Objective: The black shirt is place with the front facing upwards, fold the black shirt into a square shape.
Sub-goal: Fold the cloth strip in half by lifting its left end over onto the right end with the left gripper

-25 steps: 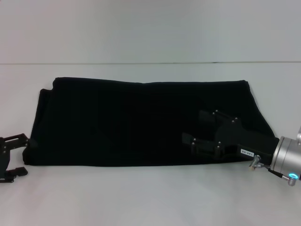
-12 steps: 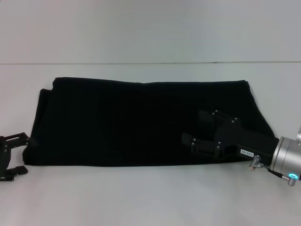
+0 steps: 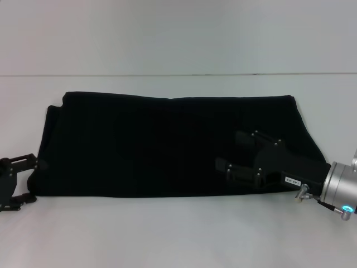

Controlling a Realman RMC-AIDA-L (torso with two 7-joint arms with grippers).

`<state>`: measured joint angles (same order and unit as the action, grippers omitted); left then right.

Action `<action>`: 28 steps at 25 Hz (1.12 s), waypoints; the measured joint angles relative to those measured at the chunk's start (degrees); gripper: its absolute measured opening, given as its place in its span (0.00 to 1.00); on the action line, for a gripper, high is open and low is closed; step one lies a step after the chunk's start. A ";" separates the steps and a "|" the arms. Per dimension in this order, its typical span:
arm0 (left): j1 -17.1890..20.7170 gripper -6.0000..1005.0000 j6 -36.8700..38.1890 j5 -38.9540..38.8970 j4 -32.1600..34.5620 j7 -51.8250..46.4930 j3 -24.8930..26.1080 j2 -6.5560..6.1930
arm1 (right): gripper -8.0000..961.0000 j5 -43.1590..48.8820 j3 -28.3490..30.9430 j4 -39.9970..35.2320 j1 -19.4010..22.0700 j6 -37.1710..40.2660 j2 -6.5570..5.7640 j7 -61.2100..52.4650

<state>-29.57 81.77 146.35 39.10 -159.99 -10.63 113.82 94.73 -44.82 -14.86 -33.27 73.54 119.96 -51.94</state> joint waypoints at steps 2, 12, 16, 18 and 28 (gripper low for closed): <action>-0.21 0.88 -0.21 0.02 -0.08 0.07 -0.01 0.00 | 0.96 -0.01 0.00 0.00 -0.01 0.00 0.00 0.00; -1.42 0.88 -0.72 0.04 -0.89 0.18 -1.58 -0.27 | 0.96 0.00 0.00 0.00 -0.04 0.01 0.00 0.00; -1.61 0.88 -0.74 0.08 -0.89 0.16 -1.67 -0.30 | 0.96 -0.02 0.00 0.00 -0.04 0.02 0.00 0.00; -1.68 0.88 -0.75 0.09 -0.91 0.17 -1.70 -0.35 | 0.96 -0.04 0.01 0.00 -0.04 0.01 0.05 0.00; -2.64 0.86 -0.60 0.26 -1.22 0.11 -4.61 -0.64 | 0.96 -0.01 0.00 0.00 -0.02 0.07 0.09 0.00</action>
<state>-32.21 81.17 146.61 37.88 -159.88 -15.24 113.18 94.71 -44.82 -14.85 -33.30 73.62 120.05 -51.94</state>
